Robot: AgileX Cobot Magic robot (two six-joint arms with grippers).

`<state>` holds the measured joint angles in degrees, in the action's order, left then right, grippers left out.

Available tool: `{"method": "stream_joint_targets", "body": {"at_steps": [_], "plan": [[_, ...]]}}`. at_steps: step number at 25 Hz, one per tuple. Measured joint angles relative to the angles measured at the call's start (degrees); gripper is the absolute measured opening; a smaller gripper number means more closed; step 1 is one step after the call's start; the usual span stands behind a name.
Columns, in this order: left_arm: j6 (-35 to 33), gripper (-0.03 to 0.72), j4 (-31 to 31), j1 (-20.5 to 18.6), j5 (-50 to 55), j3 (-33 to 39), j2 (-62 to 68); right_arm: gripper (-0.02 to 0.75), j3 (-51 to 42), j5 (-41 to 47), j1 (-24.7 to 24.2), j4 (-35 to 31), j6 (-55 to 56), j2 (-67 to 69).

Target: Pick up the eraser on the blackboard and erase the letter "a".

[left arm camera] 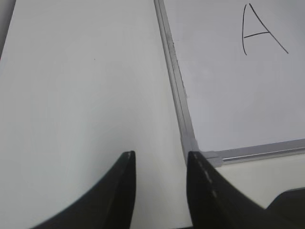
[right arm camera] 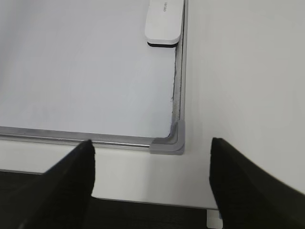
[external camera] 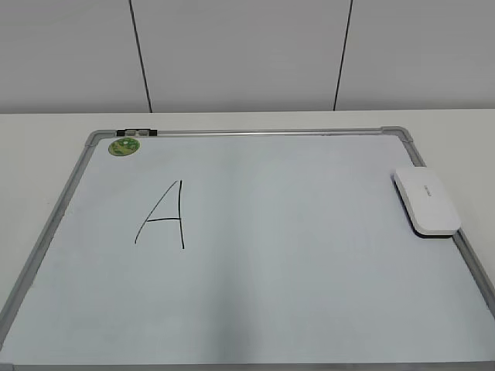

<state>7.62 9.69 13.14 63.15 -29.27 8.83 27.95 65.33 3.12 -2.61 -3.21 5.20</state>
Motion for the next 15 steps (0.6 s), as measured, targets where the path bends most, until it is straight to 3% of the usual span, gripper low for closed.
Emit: {"method": "stream_joint_targets", "body": {"at_steps": [8,15], "plan": [[-0.1,0.262,0.0,-6.3,0.0,0.0,-6.9,0.555,0.0,0.0,-2.3,-0.1,0.0,-2.9],[-0.1,0.262,0.0,-8.0,0.0,0.0,-8.3,0.555,0.0,0.0,-2.4,-0.1,0.0,-6.1]]}}
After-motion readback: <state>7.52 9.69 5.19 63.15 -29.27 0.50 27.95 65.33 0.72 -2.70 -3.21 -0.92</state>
